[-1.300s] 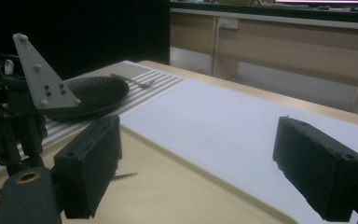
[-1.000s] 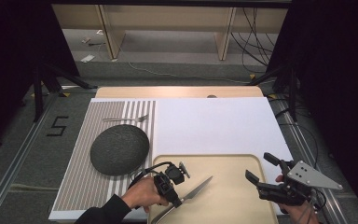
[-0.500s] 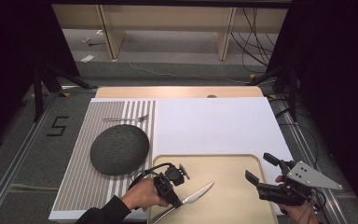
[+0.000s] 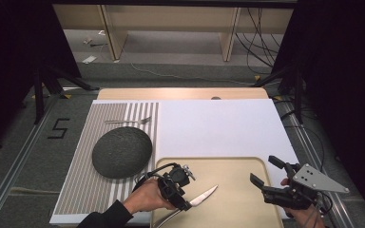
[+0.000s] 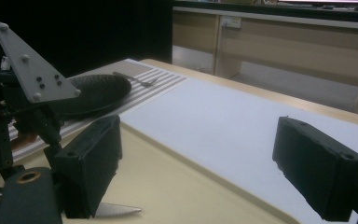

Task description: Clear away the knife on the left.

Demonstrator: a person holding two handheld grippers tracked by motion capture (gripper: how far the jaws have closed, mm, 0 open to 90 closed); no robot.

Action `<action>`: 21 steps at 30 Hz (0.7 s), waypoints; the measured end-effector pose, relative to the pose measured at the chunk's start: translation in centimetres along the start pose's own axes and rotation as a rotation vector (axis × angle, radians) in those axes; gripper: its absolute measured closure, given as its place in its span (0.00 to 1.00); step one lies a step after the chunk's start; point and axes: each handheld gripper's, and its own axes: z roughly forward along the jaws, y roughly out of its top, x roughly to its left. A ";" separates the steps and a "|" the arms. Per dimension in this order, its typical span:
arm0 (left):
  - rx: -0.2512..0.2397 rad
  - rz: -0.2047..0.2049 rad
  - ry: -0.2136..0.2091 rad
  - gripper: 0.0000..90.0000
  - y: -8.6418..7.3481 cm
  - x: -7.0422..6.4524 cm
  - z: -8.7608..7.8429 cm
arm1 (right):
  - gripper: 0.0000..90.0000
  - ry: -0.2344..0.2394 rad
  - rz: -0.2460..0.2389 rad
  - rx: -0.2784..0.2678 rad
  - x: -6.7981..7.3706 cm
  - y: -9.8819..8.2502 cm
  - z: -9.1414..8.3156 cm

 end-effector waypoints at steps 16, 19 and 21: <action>0.024 0.094 0.003 0.87 1.1 -1.6 1.9 | 0.18 0.000 -0.005 0.005 0.0 0.0 0.0; 0.045 0.109 0.000 0.92 1.3 -1.6 2.4 | 0.18 0.001 -0.004 0.001 0.0 0.0 0.0; 0.049 0.105 0.014 0.95 1.4 -1.7 2.7 | 0.18 0.002 -0.005 -0.001 0.0 0.0 0.0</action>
